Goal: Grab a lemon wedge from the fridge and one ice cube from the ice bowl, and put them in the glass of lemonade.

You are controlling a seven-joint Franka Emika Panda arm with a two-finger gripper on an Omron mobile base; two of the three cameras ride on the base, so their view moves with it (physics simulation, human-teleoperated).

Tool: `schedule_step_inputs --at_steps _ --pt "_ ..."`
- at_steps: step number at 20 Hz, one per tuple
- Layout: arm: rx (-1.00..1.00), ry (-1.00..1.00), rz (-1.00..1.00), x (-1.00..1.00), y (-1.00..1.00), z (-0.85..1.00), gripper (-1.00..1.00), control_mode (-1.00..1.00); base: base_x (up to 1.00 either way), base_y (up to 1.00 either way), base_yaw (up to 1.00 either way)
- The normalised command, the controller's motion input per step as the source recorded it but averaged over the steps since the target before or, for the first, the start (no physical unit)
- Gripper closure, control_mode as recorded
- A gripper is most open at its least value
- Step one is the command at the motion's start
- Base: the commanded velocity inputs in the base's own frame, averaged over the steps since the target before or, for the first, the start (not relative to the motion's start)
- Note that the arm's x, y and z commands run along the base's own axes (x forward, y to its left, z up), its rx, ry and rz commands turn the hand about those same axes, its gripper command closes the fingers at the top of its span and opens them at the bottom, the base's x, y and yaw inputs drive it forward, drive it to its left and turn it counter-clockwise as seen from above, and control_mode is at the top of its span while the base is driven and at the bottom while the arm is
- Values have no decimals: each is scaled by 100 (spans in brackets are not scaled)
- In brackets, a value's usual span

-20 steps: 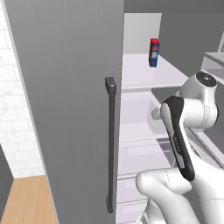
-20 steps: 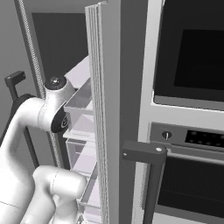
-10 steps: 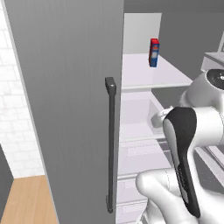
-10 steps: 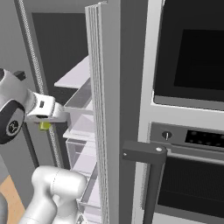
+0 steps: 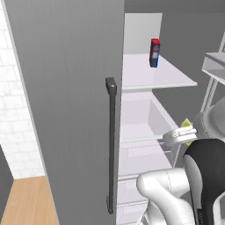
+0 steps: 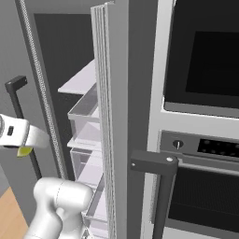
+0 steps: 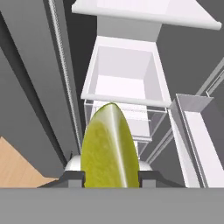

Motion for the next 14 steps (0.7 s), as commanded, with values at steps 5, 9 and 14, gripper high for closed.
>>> schedule_step_inputs --at_steps 5,9,14 --pt "0 0 0 0 0 0 100 -100 0 0 0" --pt "0 0 0 -6 0 0 100 100 -35 2 0" --pt "0 0 0 0 0 0 100 100 -97 37 -25"
